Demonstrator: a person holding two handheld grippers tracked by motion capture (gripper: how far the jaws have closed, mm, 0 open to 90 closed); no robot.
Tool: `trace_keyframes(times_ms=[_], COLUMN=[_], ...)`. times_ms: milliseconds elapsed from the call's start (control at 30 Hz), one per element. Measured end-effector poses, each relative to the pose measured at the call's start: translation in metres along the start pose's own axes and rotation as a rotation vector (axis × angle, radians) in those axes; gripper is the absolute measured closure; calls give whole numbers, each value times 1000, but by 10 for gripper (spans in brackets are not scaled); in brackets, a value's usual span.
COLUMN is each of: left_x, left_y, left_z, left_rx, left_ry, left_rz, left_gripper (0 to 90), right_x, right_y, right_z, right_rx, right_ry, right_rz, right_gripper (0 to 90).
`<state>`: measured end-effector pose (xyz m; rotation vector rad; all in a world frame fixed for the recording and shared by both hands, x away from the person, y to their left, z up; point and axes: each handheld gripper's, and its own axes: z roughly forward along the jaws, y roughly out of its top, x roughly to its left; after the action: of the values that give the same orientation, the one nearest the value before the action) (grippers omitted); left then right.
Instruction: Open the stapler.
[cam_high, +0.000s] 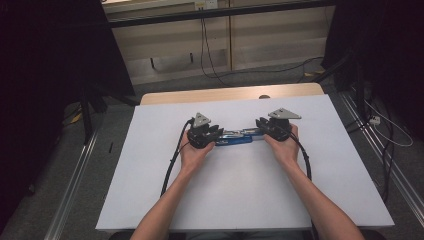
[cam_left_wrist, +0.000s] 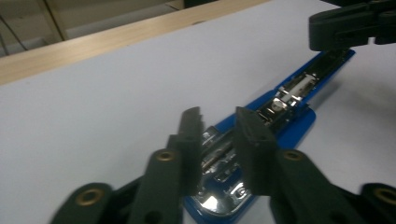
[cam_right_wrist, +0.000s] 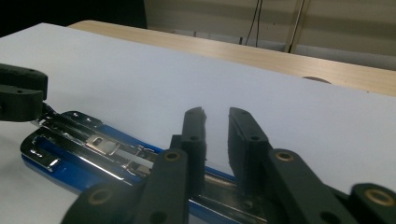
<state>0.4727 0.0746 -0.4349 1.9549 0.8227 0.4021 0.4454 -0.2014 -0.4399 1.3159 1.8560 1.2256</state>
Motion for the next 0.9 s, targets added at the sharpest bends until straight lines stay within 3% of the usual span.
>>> trace_keyframes(times_ms=[133,300,400,533,600,733,833,900], left_x=[3,9,13,16,18,17,17,16], left_y=[2,3,3,3,2,-1,-5,-7], left_z=[-5,-10,-13,-18,-20,-26,-32,-36], left_rx=[-14,-11,7,15,10,12,7,-11], left_ry=[15,38,52,74,50,79,52,58], left_rz=[-19,-21,-62,-65,-75,-46,-16,-14], left_gripper=[558,337,230,111,46,37,46,45], right_x=[0,3,3,2,1,0,0,0], right_y=[1,2,2,3,4,4,5,6], right_z=[-1,-1,-1,-2,-3,-6,-8,-12], right_rx=[-8,-20,-21,-24,-31,-25,-27,-35], right_ry=[8,14,18,14,16,26,26,23], right_rz=[3,-10,-7,-2,7,13,0,-1], right_gripper=[625,368,238,135,111,61,38,36])
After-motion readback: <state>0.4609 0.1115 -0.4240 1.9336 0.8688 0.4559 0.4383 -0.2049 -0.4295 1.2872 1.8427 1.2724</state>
